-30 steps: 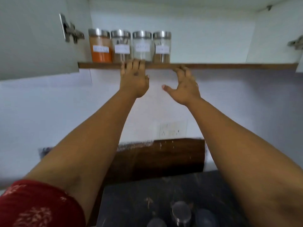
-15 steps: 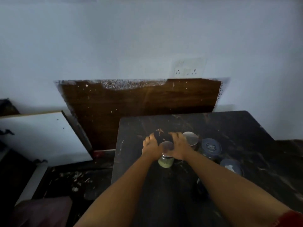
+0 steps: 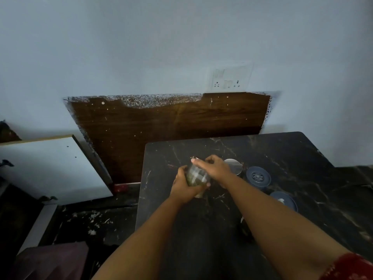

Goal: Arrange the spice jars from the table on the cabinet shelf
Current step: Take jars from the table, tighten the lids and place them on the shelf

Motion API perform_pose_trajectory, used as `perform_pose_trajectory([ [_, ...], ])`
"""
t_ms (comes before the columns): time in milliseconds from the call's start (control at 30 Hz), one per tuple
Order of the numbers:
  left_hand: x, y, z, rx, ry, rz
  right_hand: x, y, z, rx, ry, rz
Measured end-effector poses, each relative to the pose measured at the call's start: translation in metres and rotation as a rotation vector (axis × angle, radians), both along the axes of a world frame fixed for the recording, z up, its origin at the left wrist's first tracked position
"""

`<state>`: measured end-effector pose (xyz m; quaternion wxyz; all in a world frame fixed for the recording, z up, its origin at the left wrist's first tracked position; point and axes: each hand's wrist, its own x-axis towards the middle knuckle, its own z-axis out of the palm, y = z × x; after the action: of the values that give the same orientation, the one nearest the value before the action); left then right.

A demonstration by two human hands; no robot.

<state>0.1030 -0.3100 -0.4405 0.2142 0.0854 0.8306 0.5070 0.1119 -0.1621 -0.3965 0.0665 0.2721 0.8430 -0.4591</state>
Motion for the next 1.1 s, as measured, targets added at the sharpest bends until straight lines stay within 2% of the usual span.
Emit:
perform_pose_trajectory([
  [100, -0.005, 0.011, 0.029, 0.267, -0.066, 0.084, -0.007, 0.007, 0.029, -0.253, 0.09, -0.071],
  [167, -0.009, 0.022, 0.048, 0.458, -0.196, 0.102, -0.008, 0.016, 0.044, -0.569, 0.154, -0.09],
  [233, -0.013, 0.035, 0.063, 0.571, -0.293, 0.076, -0.006, 0.022, 0.056, -0.803, 0.19, -0.074],
  [300, -0.014, 0.046, 0.075, 0.613, -0.311, 0.04, -0.002, 0.026, 0.062, -0.888, 0.206, -0.079],
  [400, -0.011, 0.06, 0.086, 0.527, -0.242, 0.067, 0.001, 0.034, 0.064, -0.907, 0.217, -0.138],
  [533, -0.005, 0.07, 0.095, 0.298, 0.069, 0.068, 0.002, 0.039, 0.065, -0.835, 0.238, -0.301],
  [667, -0.008, 0.068, 0.1, 0.26, 0.079, 0.016, 0.002, 0.041, 0.07, -0.875, 0.24, -0.319],
  [767, -0.014, 0.061, 0.105, 0.313, -0.014, 0.037, 0.003, 0.042, 0.075, -0.905, 0.263, -0.246],
  [1000, -0.017, 0.051, 0.116, 0.57, -0.501, -0.119, 0.01, 0.049, 0.079, -1.006, 0.364, -0.24],
  [1100, -0.015, 0.047, 0.111, 0.627, -0.605, -0.134, 0.01, 0.051, 0.078, -0.971, 0.376, -0.251],
])
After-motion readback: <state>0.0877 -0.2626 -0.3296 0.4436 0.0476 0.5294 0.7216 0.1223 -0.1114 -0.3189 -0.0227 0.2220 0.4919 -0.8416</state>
